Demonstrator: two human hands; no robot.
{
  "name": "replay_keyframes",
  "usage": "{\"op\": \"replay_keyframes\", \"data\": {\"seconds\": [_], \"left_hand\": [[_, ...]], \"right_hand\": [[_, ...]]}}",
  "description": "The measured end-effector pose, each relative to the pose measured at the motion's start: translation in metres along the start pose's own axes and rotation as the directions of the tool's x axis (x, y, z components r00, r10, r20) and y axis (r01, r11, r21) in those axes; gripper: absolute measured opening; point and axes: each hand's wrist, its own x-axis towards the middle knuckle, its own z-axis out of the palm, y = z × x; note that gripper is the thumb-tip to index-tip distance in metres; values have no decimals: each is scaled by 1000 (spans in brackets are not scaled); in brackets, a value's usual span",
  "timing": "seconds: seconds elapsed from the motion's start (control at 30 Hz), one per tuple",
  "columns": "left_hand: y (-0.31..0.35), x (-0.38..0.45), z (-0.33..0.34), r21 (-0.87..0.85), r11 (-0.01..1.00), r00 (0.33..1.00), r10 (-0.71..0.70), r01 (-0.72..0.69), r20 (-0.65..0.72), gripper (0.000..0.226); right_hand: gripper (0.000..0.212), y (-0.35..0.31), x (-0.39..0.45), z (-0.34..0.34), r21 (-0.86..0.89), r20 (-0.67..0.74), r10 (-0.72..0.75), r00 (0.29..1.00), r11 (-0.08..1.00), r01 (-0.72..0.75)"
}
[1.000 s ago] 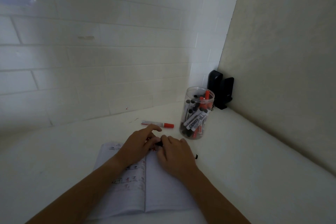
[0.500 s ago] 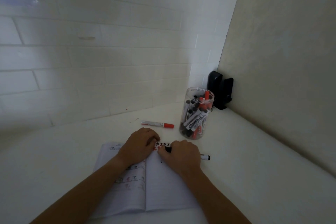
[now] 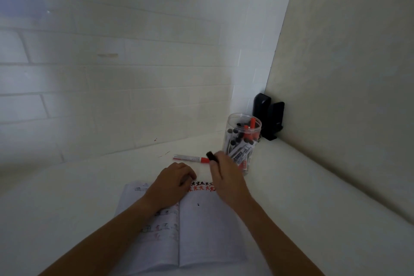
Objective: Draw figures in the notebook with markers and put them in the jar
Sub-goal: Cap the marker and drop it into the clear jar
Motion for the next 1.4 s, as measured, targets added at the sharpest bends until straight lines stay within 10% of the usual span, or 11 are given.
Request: {"op": "replay_keyframes", "data": {"seconds": [0.4,0.73,1.1,1.4], "left_hand": [[-19,22,-5,-183,958,974,-225,219,-10,35],[-21,25,7,206,947,965,-260,248,32,76],[-20,22,6,191,956,973,-229,222,16,55],[-22,20,3,61,984,981,-161,168,-106,20]], "right_hand": [[9,-29,92,-110,222,-582,97,808,974,43],[17,17,101,-75,-203,-160,12,987,978,-45],[40,8,104,-76,-638,72,-32,997,767,71],[18,23,91,-62,-435,-223,-233,947,893,117]]}}
